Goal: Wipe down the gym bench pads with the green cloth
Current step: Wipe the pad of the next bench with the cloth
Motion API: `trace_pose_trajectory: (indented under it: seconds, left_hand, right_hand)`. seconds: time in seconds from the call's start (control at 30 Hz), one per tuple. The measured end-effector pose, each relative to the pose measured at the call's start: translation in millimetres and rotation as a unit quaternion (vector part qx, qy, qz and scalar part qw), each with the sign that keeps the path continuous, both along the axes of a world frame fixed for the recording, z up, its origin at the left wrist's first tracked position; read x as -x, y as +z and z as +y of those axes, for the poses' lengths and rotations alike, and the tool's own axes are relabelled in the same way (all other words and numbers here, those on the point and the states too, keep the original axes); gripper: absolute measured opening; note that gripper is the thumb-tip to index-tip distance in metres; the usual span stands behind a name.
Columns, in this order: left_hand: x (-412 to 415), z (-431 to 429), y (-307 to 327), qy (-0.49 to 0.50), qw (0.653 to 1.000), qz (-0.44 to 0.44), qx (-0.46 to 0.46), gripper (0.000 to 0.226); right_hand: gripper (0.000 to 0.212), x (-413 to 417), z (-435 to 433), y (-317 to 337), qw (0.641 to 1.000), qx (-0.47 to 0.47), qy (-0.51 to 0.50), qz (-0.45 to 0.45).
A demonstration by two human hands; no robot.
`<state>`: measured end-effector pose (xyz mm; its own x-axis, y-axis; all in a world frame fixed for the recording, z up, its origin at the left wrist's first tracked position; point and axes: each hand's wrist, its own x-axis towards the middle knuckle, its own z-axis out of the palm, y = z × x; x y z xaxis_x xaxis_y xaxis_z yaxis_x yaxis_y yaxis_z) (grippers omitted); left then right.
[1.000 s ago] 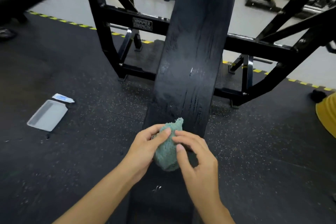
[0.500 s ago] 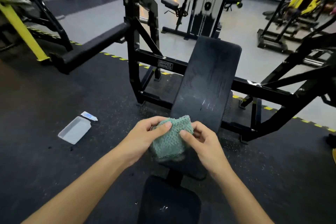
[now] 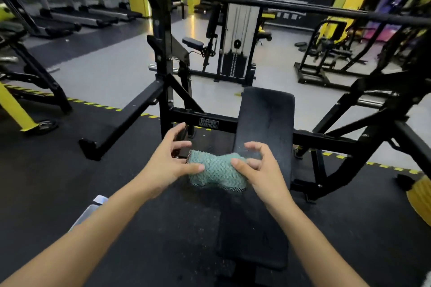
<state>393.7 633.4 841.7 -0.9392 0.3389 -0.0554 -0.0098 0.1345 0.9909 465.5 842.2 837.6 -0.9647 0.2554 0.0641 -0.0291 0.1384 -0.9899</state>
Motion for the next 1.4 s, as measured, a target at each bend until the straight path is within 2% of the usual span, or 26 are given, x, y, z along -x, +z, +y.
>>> trace_pose_trajectory:
  seconds: [0.13, 0.2, 0.3, 0.4, 0.5, 0.7, 0.8, 1.0, 1.17, 1.4]
  left_hand:
    - [35, -31, 13, -0.052, 0.992, 0.111, 0.018, 0.068]
    - [49, -39, 19, -0.096, 0.983, 0.155, 0.032, 0.042]
    - [70, -50, 23, -0.159, 0.965, 0.189, 0.085, 0.025]
    - [88, -52, 21, -0.188, 0.947, 0.213, 0.147, 0.009]
    - [102, -48, 18, -0.189, 0.932, 0.231, 0.206, 0.027]
    - [142, -27, 12, -0.206, 0.912, 0.267, 0.233, 0.019]
    - [170, -11, 8, -0.220, 0.914, 0.245, 0.235, 0.020]
    - [226, 58, 7, -0.291, 0.928, 0.187, 0.140, 0.024]
    - [266, 119, -7, -0.275, 0.946, 0.149, 0.090, 0.017]
    - [309, 174, -35, -0.267, 0.956, 0.094, 0.076, 0.018]
  right_hand:
    - [0.042, 22, -34, 12, 0.999, -0.036, 0.037, 0.006]
    - [0.042, 32, -46, 18, 0.993, -0.107, 0.047, -0.008]
    - [0.028, 47, -64, 24, 0.971, -0.238, -0.006, -0.021]
    - [0.022, 60, -72, 26, 0.955, -0.290, -0.057, -0.014]
    - [0.020, 71, -69, 28, 0.961, -0.271, -0.049, -0.006]
    - [0.008, 108, -48, 23, 0.980, -0.199, -0.019, -0.025]
    - [0.007, 134, -30, 20, 0.984, -0.176, -0.001, -0.014]
    - [0.010, 198, 26, 18, 0.981, -0.191, 0.031, -0.015]
    - [0.014, 242, 81, 9, 0.985, -0.168, -0.002, -0.031]
    - [0.017, 291, 130, -15, 0.986, -0.155, -0.040, -0.045]
